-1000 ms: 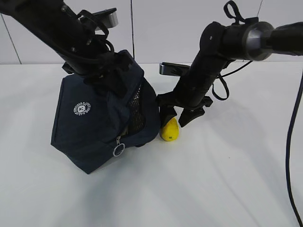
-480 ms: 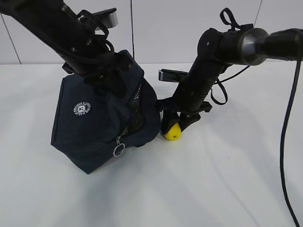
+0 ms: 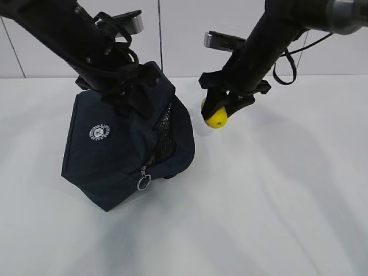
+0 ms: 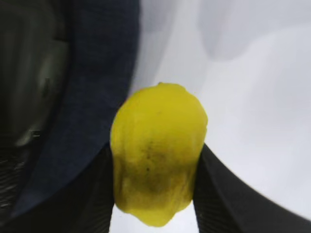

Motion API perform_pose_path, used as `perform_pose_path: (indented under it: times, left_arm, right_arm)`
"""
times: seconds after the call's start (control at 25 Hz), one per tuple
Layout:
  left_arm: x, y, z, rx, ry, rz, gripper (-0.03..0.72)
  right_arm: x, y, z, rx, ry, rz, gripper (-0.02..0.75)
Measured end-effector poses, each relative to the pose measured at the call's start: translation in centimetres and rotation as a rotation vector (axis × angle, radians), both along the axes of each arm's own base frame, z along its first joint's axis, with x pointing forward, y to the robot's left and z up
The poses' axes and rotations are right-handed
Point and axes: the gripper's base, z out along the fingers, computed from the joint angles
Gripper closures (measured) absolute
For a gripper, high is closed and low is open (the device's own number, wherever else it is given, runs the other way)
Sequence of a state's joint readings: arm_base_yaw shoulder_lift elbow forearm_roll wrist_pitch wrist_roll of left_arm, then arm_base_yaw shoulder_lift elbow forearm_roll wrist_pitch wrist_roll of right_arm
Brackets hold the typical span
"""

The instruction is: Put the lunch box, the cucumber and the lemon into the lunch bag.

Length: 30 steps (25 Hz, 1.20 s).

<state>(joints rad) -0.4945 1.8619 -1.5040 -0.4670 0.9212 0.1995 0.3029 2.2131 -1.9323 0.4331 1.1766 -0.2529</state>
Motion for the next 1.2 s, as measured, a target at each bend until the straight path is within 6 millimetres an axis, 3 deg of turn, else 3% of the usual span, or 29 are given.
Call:
perform_pose_path:
  times: [0.28,0.48,0.64,0.88,1.2]
  left_arm:
    - [0.0,0.0,0.0,-0.001,0.001,0.0,0.672]
    - [0.0,0.0,0.0,-0.004,0.004,0.0,0.672]
    - [0.0,-0.1,0.0,-0.008,0.006,0.002,0.672]
    - [0.0,-0.1,0.0,-0.008,0.006,0.002,0.672]
    - [0.0,-0.1,0.0,-0.008,0.006,0.002,0.672]
  right_arm:
    - [-0.4,2.3,1.0,0.29,0.012,0.107,0.402]
    - [0.0,3.5,-1.0,0.44,0.062,0.13,0.401]
    - [0.3,3.8,-2.6,0.471,0.089,0.131,0.374]
    - [0.3,3.9,-2.6,0.487,0.074,0.147,0.255]
    - [0.3,3.9,-2.6,0.489,0.073,0.149,0.224]
